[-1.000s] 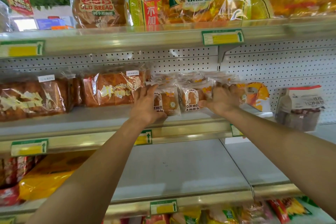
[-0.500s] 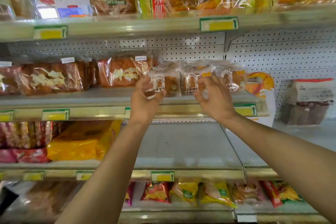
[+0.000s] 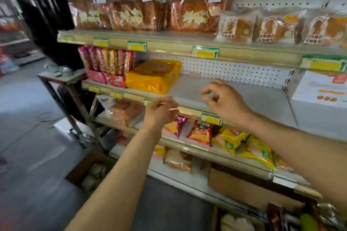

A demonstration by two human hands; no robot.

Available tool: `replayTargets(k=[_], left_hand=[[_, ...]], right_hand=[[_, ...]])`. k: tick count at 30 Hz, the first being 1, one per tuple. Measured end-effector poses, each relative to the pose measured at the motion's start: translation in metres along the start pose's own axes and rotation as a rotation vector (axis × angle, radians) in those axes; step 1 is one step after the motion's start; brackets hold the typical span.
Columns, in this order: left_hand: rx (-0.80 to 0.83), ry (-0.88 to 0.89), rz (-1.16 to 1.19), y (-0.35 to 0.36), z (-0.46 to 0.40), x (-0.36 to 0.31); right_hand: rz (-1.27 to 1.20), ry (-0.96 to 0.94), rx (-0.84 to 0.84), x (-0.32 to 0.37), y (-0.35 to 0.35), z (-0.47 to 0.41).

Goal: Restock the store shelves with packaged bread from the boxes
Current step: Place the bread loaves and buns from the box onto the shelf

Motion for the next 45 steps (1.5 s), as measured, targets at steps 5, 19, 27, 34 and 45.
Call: replayTargets(k=[5, 19, 27, 34, 45], left_hand=[[-0.131, -0.023, -0.054, -0.092, 0.004, 0.011], [-0.458, -0.137, -0.106, -0.364, -0.091, 0.053], [-0.604, -0.400, -0.103, -0.508, -0.163, 0.139], [-0.712, -0.584, -0.026, -0.578, -0.193, 0.230], [-0.840, -0.772, 0.106, -0.637, -0.260, 0.410]], right_hand=[[-0.072, -0.065, 0.123, 0.052, 0.064, -0.010], [-0.218, -0.188, 0.488, 0.200, 0.338, -0.094], [-0.196, -0.131, 0.704, 0.225, 0.517, -0.125], [-0.188, -0.036, 0.910, 0.204, 0.630, -0.130], [-0.275, 0.275, 1.276, 0.130, 0.863, -0.110]])
Point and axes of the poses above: each hand's wrist, its own z-axis away from the middle knuckle, its own y-axis out of the palm, x = y × z, the point moved 7 cm from there along -z, towards the middle knuckle, and after that the axes turned 6 degrees about y, right-handed, at the moved point
